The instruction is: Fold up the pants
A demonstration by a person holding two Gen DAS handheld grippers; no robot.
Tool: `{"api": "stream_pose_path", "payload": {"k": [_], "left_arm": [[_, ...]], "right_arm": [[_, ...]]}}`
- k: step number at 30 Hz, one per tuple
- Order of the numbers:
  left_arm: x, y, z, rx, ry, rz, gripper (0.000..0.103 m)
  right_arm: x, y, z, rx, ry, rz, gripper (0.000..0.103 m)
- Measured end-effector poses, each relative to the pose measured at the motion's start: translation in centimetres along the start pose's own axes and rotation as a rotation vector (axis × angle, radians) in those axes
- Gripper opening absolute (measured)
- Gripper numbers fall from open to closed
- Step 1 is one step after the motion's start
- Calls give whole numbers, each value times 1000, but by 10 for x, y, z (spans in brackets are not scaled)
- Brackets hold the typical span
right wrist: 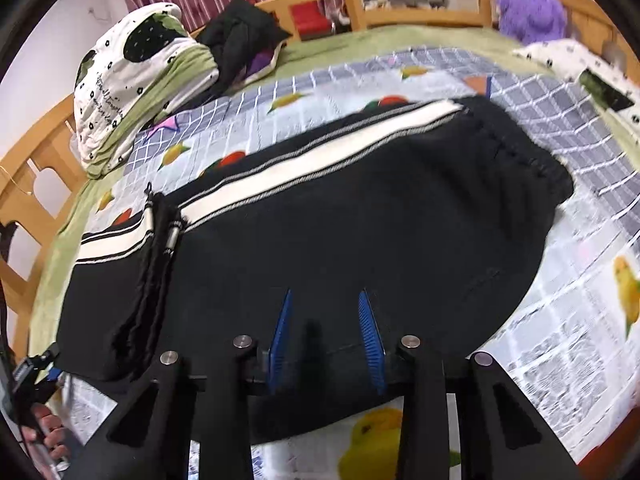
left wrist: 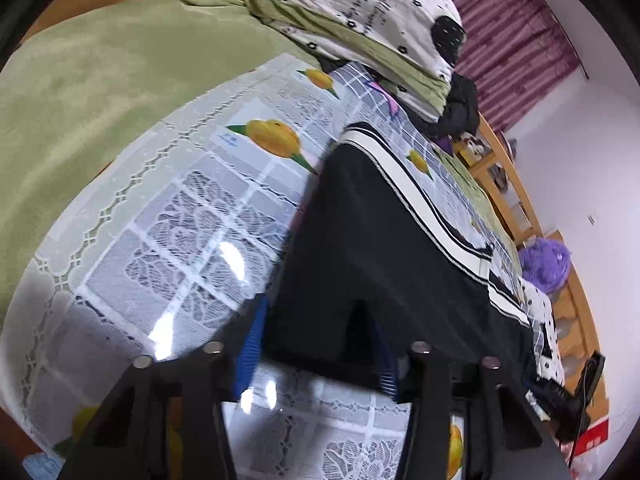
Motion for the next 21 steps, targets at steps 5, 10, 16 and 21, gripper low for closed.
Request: {"api": "stream_pose_path", "payload": {"k": [5,10,16,21], "left_arm": [[3,-4,0,8,12,-4,16],[30,-15,60,-163,-27,123,12],[38,0,197,-453,130,126,11],[2,67,264,-642,229,-19,11]], "right_arm": [[-6,6,-5,3,-25,-36,35],[5,1,6,-10,-6,-8,35],[34,-5,45,-41,67,68,35],[46,2,75,-74,83,60,35]]}}
Point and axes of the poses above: each gripper's, at about its wrist camera, not at the fingertips, and x roughly against the way its jaws point, z to its right, y to its underside, the point moved 5 cm from there along -x, roughly the way its jaws point, and after that the axes turned 1 degree about -z, right-handed, at the moved point
